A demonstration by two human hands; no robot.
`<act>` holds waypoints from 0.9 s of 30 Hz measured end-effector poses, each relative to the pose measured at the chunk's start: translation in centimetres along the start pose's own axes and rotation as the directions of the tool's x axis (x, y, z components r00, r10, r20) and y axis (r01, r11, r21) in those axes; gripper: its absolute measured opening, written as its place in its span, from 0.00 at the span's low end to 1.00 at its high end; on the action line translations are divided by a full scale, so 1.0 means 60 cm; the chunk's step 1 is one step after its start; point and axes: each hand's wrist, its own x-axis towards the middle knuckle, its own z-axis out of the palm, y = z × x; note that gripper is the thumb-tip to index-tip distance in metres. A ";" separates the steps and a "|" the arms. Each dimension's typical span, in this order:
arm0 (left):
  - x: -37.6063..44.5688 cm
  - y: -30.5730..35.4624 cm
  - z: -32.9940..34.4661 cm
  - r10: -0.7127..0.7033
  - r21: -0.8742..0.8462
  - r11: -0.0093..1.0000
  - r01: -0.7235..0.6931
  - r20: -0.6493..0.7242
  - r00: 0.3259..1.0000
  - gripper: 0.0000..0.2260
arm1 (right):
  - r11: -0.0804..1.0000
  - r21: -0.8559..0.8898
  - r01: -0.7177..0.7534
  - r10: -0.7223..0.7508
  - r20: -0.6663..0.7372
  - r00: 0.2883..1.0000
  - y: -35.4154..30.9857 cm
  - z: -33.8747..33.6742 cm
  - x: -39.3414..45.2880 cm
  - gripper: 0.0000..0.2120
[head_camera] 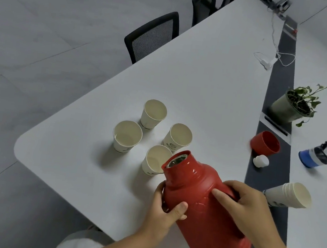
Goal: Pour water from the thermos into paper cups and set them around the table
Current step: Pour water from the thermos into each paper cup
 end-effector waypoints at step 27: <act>0.005 -0.015 0.011 -0.010 -0.037 0.999 0.008 -0.074 0.997 0.19 | 0.990 -0.121 0.071 -0.068 0.030 0.997 0.003 -0.001 0.022 0.05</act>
